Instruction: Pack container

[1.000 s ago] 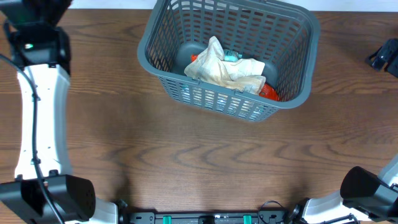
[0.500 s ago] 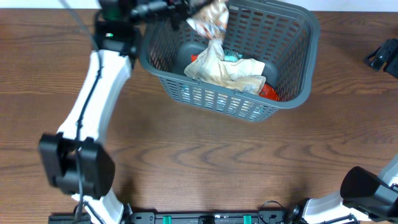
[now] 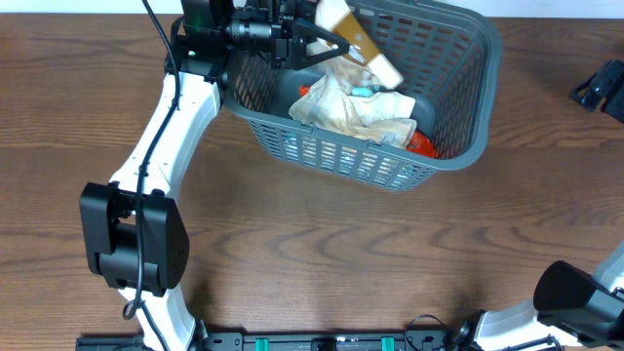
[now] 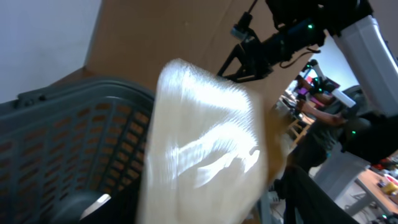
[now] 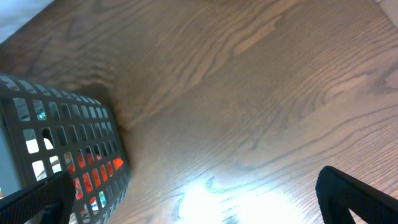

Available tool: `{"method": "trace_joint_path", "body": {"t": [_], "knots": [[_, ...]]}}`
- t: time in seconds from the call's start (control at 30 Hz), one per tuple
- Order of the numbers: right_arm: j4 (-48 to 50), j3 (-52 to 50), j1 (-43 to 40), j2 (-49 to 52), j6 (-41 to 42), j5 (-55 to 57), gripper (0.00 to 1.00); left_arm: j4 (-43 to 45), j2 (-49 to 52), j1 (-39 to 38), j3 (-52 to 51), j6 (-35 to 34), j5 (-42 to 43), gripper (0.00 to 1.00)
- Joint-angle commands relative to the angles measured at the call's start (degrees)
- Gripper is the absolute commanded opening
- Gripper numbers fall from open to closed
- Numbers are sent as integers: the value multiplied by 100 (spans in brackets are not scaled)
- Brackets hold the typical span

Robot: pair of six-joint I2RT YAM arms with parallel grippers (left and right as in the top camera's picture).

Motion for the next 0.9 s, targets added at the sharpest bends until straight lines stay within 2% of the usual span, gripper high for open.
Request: {"method": "trace_joint_path", "body": {"t": [0.0, 0.27, 0.4, 0.5, 0.63, 0.67, 0.87], "knots": [[-11, -11, -28, 48, -87, -42, 99, 33, -42, 4, 59, -74, 286, 49], [-28, -11, -28, 48, -109, -146, 99, 120, -42, 127, 59, -70, 264, 49], [-31, -11, -28, 48, -109, -173, 99, 590, -42, 284, 61, -79, 247, 45], [-31, -11, -28, 48, -111, -195, 99, 957, -44, 498, 61, -267, -52, 45], [-31, -11, -28, 48, -109, -195, 99, 990, -44, 990, 61, -310, -520, 45], [-28, -11, -28, 48, -111, -212, 99, 990, -44, 1172, 61, -310, -656, 50], [-4, -11, -24, 48, -149, -319, 99, 942, -44, 2124, 61, -177, -1495, 59]]}}
